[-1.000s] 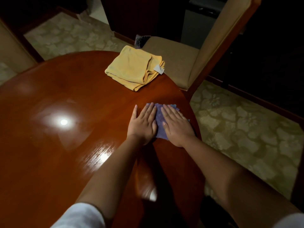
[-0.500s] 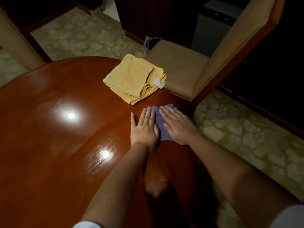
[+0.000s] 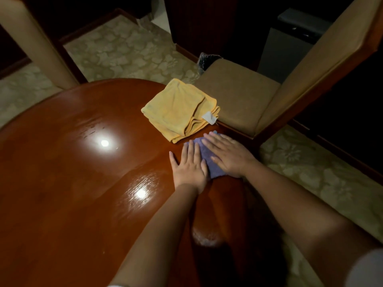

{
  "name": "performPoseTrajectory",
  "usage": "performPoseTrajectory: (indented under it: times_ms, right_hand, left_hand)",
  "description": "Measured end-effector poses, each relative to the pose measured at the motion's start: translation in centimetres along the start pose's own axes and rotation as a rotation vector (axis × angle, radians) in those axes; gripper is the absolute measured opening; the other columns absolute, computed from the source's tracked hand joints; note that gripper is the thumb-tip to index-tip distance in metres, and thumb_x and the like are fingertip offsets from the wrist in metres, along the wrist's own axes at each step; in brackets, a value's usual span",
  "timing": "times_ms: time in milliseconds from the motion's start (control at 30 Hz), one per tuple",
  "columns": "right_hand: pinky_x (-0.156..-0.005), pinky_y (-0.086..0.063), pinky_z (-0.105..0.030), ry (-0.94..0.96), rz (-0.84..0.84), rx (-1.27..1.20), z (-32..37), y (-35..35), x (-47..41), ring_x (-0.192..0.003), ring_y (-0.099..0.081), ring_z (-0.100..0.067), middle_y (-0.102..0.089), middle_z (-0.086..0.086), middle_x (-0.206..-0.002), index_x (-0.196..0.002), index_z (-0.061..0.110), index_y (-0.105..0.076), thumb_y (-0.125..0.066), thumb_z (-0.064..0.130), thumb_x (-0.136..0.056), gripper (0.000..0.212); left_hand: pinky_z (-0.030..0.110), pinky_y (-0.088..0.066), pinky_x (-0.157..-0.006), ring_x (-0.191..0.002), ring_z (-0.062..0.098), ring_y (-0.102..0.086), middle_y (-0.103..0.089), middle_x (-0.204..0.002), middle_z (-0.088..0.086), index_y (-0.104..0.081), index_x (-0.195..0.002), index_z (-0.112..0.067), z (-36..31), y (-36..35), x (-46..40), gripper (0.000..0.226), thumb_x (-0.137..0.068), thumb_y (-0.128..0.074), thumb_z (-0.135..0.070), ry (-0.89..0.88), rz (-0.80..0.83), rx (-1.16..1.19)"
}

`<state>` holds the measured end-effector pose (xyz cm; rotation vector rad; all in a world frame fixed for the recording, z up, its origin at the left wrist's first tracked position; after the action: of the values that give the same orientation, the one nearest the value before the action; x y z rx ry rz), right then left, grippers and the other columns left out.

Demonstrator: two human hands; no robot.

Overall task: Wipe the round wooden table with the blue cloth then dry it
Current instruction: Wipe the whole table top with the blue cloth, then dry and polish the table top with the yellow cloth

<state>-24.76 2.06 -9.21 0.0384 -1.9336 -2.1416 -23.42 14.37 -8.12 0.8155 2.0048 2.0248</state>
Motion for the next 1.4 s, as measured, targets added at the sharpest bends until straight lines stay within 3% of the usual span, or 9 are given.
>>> performPoseTrajectory:
  times_ms: [133, 233, 500, 733, 1033, 1133, 1233, 1300, 1400]
  right_hand:
    - [-0.119, -0.007, -0.034, -0.286, -0.060, -0.128, -0.1, 0.2, 2.1, -0.147, 0.007, -0.014, 0.008, -0.001, -0.161, -0.152, 0.016, 0.008, -0.003, 0.057, -0.093, 0.073]
    - [-0.118, -0.006, -0.033, -0.364, 0.009, -0.244, 0.5, -0.6, 2.8, -0.146, 0.013, -0.011, 0.013, 0.002, -0.160, -0.152, 0.016, 0.010, -0.019, 0.045, -0.103, 0.064]
    - [-0.117, -0.003, -0.029, -0.279, 0.028, -0.250, -0.3, -0.2, 1.4, -0.145, 0.015, -0.008, 0.015, 0.004, -0.160, -0.153, 0.016, 0.008, -0.020, 0.041, -0.104, 0.062]
    - [-0.119, -0.005, -0.032, -0.237, 0.052, -0.204, -1.3, -0.2, -0.3, -0.146, 0.015, -0.008, 0.016, 0.004, -0.160, -0.152, 0.016, 0.009, -0.017, 0.042, -0.104, 0.061]
    - [-0.120, -0.002, -0.033, -0.190, 0.094, -0.007, -1.4, 0.1, -1.4, -0.147, 0.013, -0.013, 0.016, -0.003, -0.159, -0.151, 0.011, 0.012, 0.002, 0.048, -0.098, 0.066]
    - [-0.120, 0.000, -0.032, -0.229, 0.138, 0.068, -1.0, 0.6, -1.4, -0.147, 0.013, -0.016, 0.017, -0.004, -0.159, -0.150, 0.010, 0.014, -0.005, 0.045, -0.102, 0.063]
    - [-0.120, -0.001, -0.032, -0.277, 0.142, 0.064, -0.1, 1.6, -1.0, -0.147, 0.011, -0.017, 0.014, -0.004, -0.160, -0.152, 0.012, 0.010, -0.012, 0.040, -0.105, 0.059]
    - [-0.120, -0.002, -0.031, -0.298, 0.111, 0.020, 0.7, 2.3, -0.5, -0.148, 0.009, -0.016, 0.011, -0.004, -0.160, -0.153, 0.012, 0.006, -0.013, 0.038, -0.105, 0.057]
    - [-0.119, -0.006, -0.030, -0.341, 0.069, -0.088, 1.8, 3.5, 0.4, -0.148, 0.005, -0.014, 0.008, -0.001, -0.161, -0.154, 0.014, 0.002, -0.017, 0.036, -0.105, 0.056]
  left_hand:
    - [0.053, 0.012, -0.116, -0.146, 0.014, 0.015, 0.015, -0.159, 0.000, 0.013, -0.150, -0.018, 0.5, 0.4, 0.6, 0.060, -0.100, -0.004, -0.046, -0.047, -0.001, -0.039]
    - [0.050, 0.012, -0.116, -0.144, 0.014, 0.020, 0.019, -0.158, 0.002, 0.016, -0.149, -0.016, 1.2, 0.2, 1.1, 0.063, -0.099, -0.002, -0.050, -0.061, 0.029, -0.089]
    - [0.035, 0.008, -0.120, -0.145, 0.021, 0.018, 0.016, -0.158, 0.012, 0.013, -0.148, -0.005, 1.1, 0.3, 0.0, 0.070, -0.098, -0.001, -0.051, -0.076, 0.051, -0.133]
    - [0.036, 0.003, -0.121, -0.147, 0.024, 0.013, 0.012, -0.158, 0.015, 0.011, -0.149, -0.003, 1.3, 0.3, -1.2, 0.071, -0.098, -0.001, -0.051, -0.056, 0.074, -0.151]
    - [0.036, -0.001, -0.121, -0.148, 0.027, 0.003, 0.003, -0.158, 0.018, 0.002, -0.150, -0.001, 1.4, 1.0, -1.5, 0.072, -0.099, -0.008, -0.051, -0.067, 0.075, -0.132]
    - [0.035, -0.003, -0.121, -0.148, 0.026, 0.000, -0.001, -0.159, 0.015, -0.001, -0.151, -0.003, 1.7, 2.1, -1.8, 0.073, -0.099, -0.013, -0.053, -0.108, 0.124, -0.121]
    - [0.033, -0.015, -0.118, -0.147, 0.026, -0.011, -0.008, -0.159, 0.014, -0.010, -0.151, -0.004, 2.3, 3.7, -1.8, 0.064, -0.102, -0.028, -0.040, -0.149, 0.177, 0.041]
    - [0.034, -0.031, -0.111, -0.141, 0.028, -0.028, -0.021, -0.156, 0.013, -0.025, -0.149, -0.007, 3.1, 4.7, -1.5, 0.052, -0.102, -0.032, -0.029, -0.144, 0.150, 0.150]
    - [0.036, -0.048, -0.085, -0.107, 0.030, -0.056, -0.055, -0.126, 0.012, -0.055, -0.117, -0.011, 4.2, 6.1, -0.2, 0.029, -0.096, -0.036, -0.019, -0.108, 0.051, 0.235]
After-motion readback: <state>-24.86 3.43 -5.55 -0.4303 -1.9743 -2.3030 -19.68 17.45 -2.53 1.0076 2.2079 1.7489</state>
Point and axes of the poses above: each hand's wrist, its own x-axis away from the middle knuckle, its own y-axis out of the back of the hand, z = x × y, the point moved 6 cm from there along -x, towards the middle knuckle
